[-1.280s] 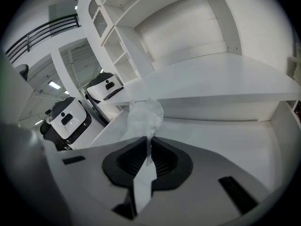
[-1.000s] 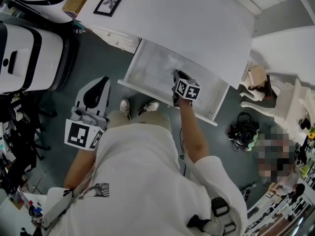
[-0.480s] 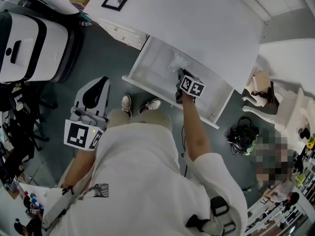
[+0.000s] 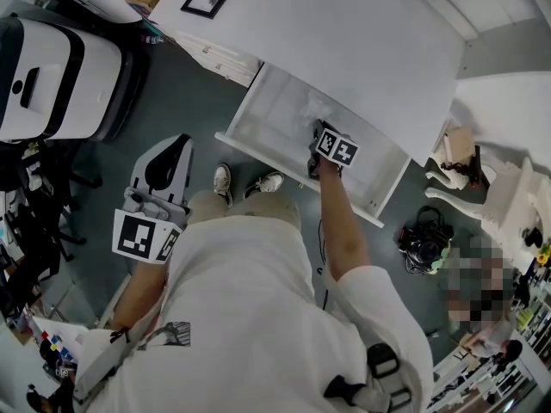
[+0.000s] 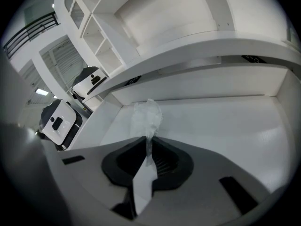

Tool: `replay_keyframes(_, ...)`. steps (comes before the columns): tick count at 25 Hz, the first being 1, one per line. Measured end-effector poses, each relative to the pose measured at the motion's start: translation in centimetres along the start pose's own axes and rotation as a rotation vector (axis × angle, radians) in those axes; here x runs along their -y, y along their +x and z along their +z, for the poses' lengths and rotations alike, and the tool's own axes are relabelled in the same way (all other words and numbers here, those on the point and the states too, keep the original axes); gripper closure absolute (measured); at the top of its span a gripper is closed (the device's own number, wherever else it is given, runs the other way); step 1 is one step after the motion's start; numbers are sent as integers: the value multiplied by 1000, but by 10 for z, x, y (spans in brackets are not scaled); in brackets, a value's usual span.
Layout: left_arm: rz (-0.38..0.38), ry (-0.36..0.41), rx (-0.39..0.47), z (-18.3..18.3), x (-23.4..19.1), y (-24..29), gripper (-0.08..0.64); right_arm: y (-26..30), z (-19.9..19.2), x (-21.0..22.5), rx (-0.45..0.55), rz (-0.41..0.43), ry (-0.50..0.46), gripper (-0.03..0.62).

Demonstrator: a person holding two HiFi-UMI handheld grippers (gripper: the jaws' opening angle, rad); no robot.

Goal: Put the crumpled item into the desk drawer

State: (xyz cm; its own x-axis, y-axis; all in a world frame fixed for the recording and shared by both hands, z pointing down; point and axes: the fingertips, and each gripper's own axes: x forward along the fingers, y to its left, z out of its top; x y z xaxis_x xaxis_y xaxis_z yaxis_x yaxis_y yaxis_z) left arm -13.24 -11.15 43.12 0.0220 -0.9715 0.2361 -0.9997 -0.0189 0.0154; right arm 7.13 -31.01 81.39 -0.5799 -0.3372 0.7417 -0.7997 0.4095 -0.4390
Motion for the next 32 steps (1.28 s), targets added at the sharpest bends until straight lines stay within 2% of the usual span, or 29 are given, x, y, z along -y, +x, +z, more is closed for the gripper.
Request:
replay_keyframes(5,-2,1,1,2,1,2,541,0,0,3,-8,-16,18,522)
replay_keyframes(9,-9,2,0,1,1,2,541,-1,1,4,3,-57,-12,508)
replay_keyframes(15,-25,-1,3,2,0,3,541,-8,3,8,27,-103,-21,396)
replay_keyframes(18,-45,-2,11,2,1,4,541,-16,5,9,54,-116,-10,376)
replay_keyframes(22,-75,-5,21,3,2,3,541,-27,4,7,74,-124,4,376)
replay_keyframes(26,-127,-8,46,6,0,7,541,-46,3,14,106,-178,25,394)
replay_keyframes(29,-163,-13,68,9,-6,4,541,-61,1,12,130,-202,46,435)
replay_keyframes(32,-203,-26,95,12,-13,4,541,-80,1,5,155,-228,51,507)
